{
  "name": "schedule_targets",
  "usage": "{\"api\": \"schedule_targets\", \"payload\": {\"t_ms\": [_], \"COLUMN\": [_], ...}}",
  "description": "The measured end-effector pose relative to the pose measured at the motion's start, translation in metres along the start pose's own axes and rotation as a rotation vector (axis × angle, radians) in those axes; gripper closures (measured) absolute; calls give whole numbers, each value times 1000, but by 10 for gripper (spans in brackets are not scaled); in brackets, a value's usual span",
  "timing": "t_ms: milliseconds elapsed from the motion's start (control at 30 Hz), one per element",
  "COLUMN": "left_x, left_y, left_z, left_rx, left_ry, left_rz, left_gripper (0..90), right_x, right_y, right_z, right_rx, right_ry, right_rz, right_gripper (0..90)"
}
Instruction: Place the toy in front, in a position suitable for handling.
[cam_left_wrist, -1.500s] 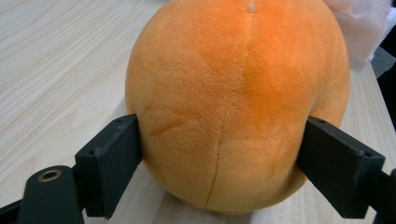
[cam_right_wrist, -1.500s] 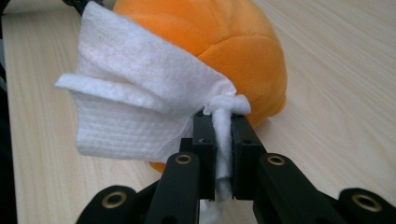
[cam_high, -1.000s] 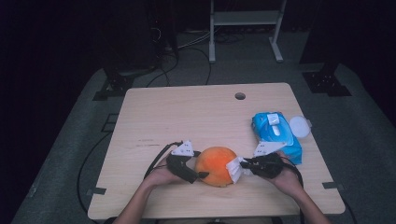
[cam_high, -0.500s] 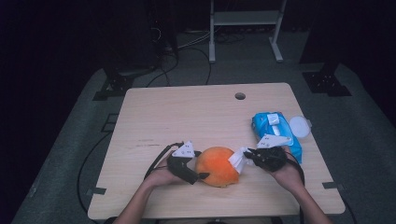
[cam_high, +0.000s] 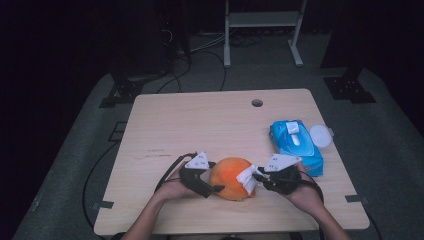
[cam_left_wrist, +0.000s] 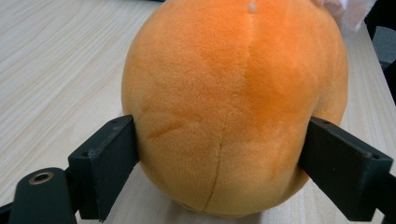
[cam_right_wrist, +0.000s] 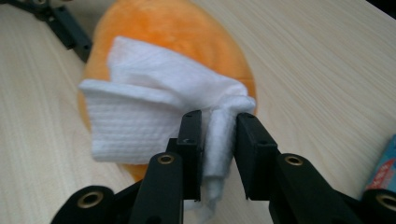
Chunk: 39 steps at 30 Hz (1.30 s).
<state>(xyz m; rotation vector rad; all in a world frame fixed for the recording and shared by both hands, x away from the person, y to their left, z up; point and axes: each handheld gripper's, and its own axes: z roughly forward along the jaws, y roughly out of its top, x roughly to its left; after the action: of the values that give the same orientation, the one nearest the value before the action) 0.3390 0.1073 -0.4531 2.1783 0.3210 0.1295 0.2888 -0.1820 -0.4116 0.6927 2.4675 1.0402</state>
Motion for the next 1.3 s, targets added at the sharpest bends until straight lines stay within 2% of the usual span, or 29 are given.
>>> {"api": "schedule_targets", "payload": {"t_ms": [100, 167, 233, 267, 400, 533, 600, 667, 733, 800, 867, 933, 1033, 1133, 1200, 1300], "left_x": [0, 0, -1, -1, -5, -9, -7, -6, -4, -5, -6, -10, -15, -13, -10, -8], "left_y": [0, 0, 0, 0, 3, 7, 5, 4, 3, 3, 4, 7, 11, 8, 6, 7], "left_z": [0, 1, 1, 1, 2, 3, 3, 3, 3, 3, 3, 4, 6, 5, 5, 5], "left_rx": [3, 3, 2, 2, 22, 40, 33, 19, 12, 9, 8, 9, 27, 24, 9, 6], "left_ry": [-2, -2, -2, -4, -1, 2, -4, -7, -10, -10, -5, 0, 14, 11, 2, -3], "left_rz": [2, 5, 5, 7, 36, 71, 60, 52, 46, 48, 58, 86, 120, 107, 85, 73], "left_gripper": [127, 127, 127, 126, 130, 137, 137, 137, 137, 137, 137, 137, 137, 141, 143, 144], "right_x": [-1, -4, -4, -4, 0, 4, 4, 0, -7, -15, -23, -25, -15, -6, -10, -18], "right_y": [0, 0, 0, 1, 5, 7, 4, 2, -1, -6, -12, -11, 4, 13, 8, -5], "right_z": [1, -1, -2, -3, 2, 11, 12, 11, 8, 7, 8, 5, 2, 4, 6, 7], "right_rx": [-10, -26, -45, -49, -52, -39, -51, -59, -60, -49, -16, -50, -117, -114, -111, -67], "right_ry": [26, 60, 114, 143, 202, 167, 146, 152, 155, 149, 108, 129, 148, 144, 155, 126], "right_rz": [13, 36, 54, 53, 45, 29, 29, 40, 55, 81, 99, 134, 105, 58, 71, 90], "right_gripper": [685, 653, 606, 583, 517, 551, 655, 745, 799, 807, 811, 811, 810, 809, 810, 810]}}
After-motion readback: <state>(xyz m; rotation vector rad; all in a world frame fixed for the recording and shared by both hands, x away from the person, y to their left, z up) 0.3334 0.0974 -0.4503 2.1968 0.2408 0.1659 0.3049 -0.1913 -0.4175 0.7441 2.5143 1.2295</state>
